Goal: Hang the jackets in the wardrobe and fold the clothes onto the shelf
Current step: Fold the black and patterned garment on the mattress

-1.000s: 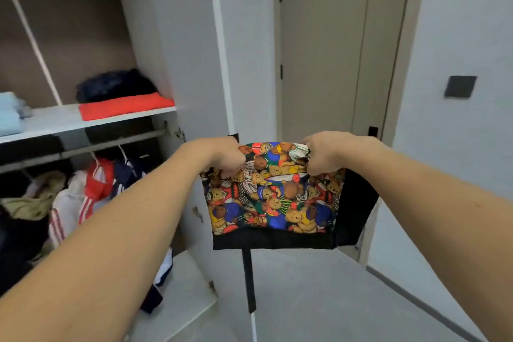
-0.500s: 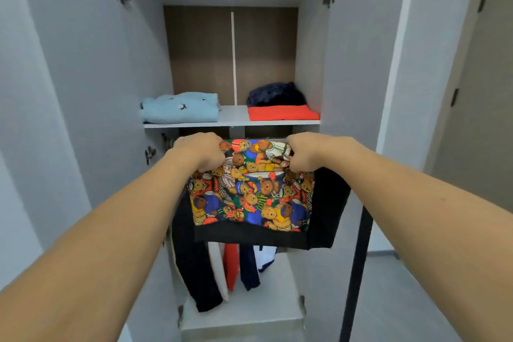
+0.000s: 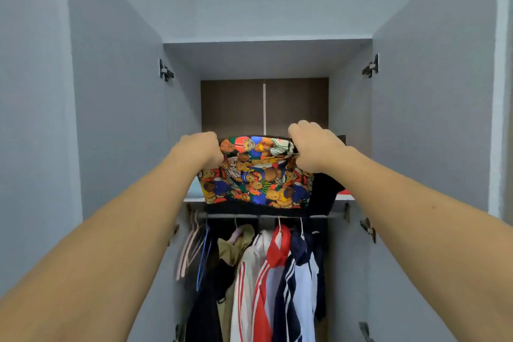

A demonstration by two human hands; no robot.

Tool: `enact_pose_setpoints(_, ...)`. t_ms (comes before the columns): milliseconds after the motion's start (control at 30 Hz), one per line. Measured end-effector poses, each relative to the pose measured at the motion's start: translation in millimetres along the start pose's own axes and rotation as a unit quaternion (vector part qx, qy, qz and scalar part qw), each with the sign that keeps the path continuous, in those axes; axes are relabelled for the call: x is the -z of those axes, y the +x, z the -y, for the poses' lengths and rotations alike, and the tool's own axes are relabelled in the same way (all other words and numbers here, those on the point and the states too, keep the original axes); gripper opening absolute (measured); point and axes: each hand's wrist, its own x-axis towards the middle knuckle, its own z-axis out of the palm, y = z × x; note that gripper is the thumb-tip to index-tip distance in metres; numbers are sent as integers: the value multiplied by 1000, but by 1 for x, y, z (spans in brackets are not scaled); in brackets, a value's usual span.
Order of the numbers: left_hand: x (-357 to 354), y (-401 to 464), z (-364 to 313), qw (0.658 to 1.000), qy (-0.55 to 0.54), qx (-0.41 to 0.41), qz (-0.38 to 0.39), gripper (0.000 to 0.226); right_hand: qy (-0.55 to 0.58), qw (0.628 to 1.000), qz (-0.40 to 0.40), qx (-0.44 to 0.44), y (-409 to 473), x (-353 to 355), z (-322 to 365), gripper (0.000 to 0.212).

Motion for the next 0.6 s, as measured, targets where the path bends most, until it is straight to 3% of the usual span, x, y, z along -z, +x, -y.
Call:
enact_pose_setpoints(233, 18, 91, 15, 976, 35, -5, -214, 20, -85, 983, -162, 21, 97, -5, -18, 41)
enact_pose_setpoints(600, -35, 201, 0, 957, 66, 21, -282, 15, -70, 971, -224, 53, 205, -100, -63, 39)
